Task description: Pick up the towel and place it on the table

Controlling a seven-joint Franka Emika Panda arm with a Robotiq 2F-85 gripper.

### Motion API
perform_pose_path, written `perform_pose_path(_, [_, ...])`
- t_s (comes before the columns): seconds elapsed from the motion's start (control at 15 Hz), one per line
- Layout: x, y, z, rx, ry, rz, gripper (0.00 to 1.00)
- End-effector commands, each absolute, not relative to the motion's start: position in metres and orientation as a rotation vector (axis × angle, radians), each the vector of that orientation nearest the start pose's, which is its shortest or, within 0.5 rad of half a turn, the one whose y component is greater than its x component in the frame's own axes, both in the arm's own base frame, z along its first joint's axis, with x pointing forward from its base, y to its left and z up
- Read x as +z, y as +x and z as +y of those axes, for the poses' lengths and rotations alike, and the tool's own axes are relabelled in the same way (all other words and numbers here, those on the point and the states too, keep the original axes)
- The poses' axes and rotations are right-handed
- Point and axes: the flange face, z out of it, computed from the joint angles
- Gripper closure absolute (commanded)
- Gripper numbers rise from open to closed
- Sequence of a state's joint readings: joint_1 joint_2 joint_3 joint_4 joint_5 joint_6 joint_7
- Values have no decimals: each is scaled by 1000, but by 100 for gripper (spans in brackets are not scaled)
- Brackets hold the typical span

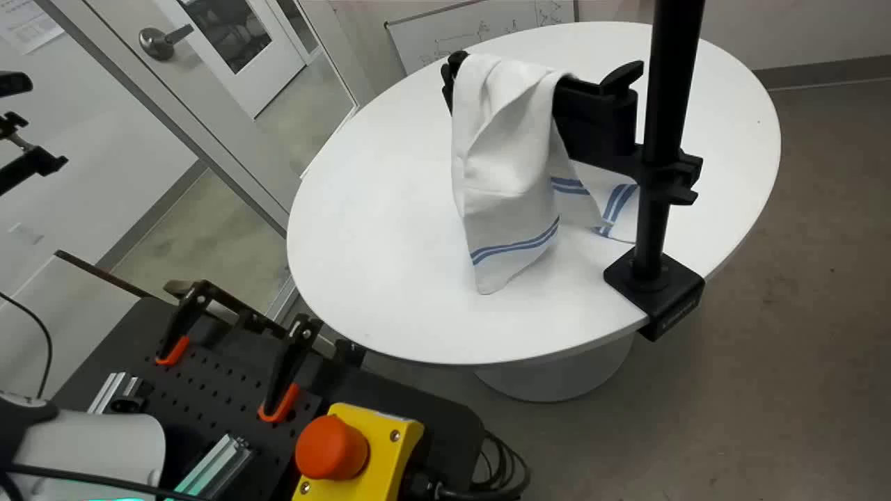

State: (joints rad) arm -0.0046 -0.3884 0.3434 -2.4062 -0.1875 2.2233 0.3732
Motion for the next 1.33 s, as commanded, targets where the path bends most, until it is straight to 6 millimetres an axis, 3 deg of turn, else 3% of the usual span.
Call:
perform_pose_path(0.0, [470,424,151,-442,-3320,-91,0])
perform_pose_path(0.27, [472,433,138,-458,-3311,-11,0])
perform_pose_path(0.4, [474,445,116,-460,-3306,119,0])
perform_pose_path(0.93, [471,484,-7,-457,-3249,771,0])
perform_pose_path(1.27, [452,504,-71,-440,-3167,893,0])
